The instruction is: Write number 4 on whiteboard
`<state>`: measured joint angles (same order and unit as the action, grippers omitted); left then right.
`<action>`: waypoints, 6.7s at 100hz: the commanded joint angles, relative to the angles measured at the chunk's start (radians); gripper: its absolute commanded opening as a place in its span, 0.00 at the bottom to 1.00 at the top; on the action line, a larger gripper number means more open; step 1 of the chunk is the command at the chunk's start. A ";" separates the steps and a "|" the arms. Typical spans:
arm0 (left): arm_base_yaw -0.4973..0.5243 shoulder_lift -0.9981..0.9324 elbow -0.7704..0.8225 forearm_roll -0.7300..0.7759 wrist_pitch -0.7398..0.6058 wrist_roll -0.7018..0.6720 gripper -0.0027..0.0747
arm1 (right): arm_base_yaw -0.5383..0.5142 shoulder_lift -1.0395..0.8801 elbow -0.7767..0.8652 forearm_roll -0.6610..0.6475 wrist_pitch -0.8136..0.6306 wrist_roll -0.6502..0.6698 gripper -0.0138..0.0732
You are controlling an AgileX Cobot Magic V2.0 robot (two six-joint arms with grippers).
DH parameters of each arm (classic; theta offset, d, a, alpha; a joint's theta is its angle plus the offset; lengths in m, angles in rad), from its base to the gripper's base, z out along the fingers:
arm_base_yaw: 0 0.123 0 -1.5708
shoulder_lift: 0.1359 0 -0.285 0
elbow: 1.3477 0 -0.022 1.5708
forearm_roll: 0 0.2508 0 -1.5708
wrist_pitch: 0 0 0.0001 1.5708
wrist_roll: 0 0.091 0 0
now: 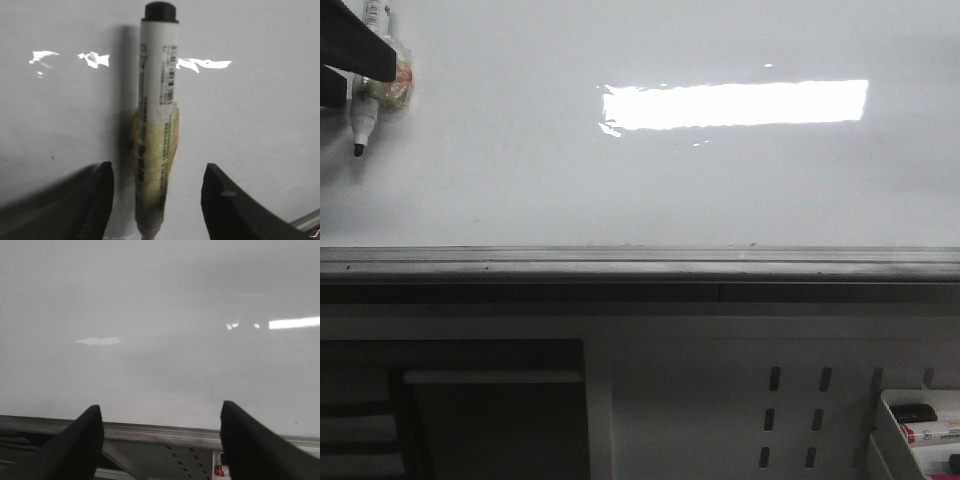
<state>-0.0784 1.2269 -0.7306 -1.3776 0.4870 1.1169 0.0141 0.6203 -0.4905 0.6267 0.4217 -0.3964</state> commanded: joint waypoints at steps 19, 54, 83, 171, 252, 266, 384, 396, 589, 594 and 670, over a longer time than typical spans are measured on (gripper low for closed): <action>0.004 0.010 -0.034 -0.070 0.005 0.053 0.50 | -0.004 0.008 -0.034 0.006 -0.050 -0.017 0.67; 0.004 0.012 -0.034 -0.115 0.005 0.105 0.13 | -0.004 0.017 -0.034 0.006 -0.049 -0.017 0.67; 0.004 0.012 -0.034 -0.115 0.036 0.135 0.01 | -0.004 0.017 -0.034 0.006 -0.041 -0.017 0.67; -0.550 -0.013 -0.064 0.143 -0.029 0.412 0.01 | -0.004 0.431 -0.420 0.550 0.664 -0.538 0.67; -0.687 -0.006 -0.112 0.193 -0.232 0.411 0.01 | 0.249 0.680 -0.637 0.483 0.641 -0.532 0.67; -0.687 -0.006 -0.112 0.195 -0.238 0.411 0.01 | 0.277 0.702 -0.650 0.483 0.627 -0.532 0.62; -0.584 -0.183 -0.090 0.130 -0.476 0.408 0.70 | 0.275 0.560 -0.492 0.422 0.364 -0.589 0.09; -0.473 -0.256 -0.040 0.033 -0.476 0.408 0.70 | 0.275 0.480 -0.421 0.433 0.258 -0.615 0.09; -0.267 -0.345 0.050 -0.070 -0.391 0.408 0.70 | 0.220 0.526 -0.409 0.230 0.056 -0.445 0.10; -0.267 -0.345 0.050 -0.070 -0.391 0.408 0.70 | 0.214 0.508 -0.409 0.232 0.083 -0.456 0.10; -0.267 -0.345 0.050 -0.070 -0.385 0.408 0.70 | 0.356 0.556 -0.455 0.301 -0.178 -0.557 0.10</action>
<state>-0.3487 0.8975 -0.6523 -1.4309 0.1016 1.5319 0.3694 1.1844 -0.8903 0.9044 0.2974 -0.9390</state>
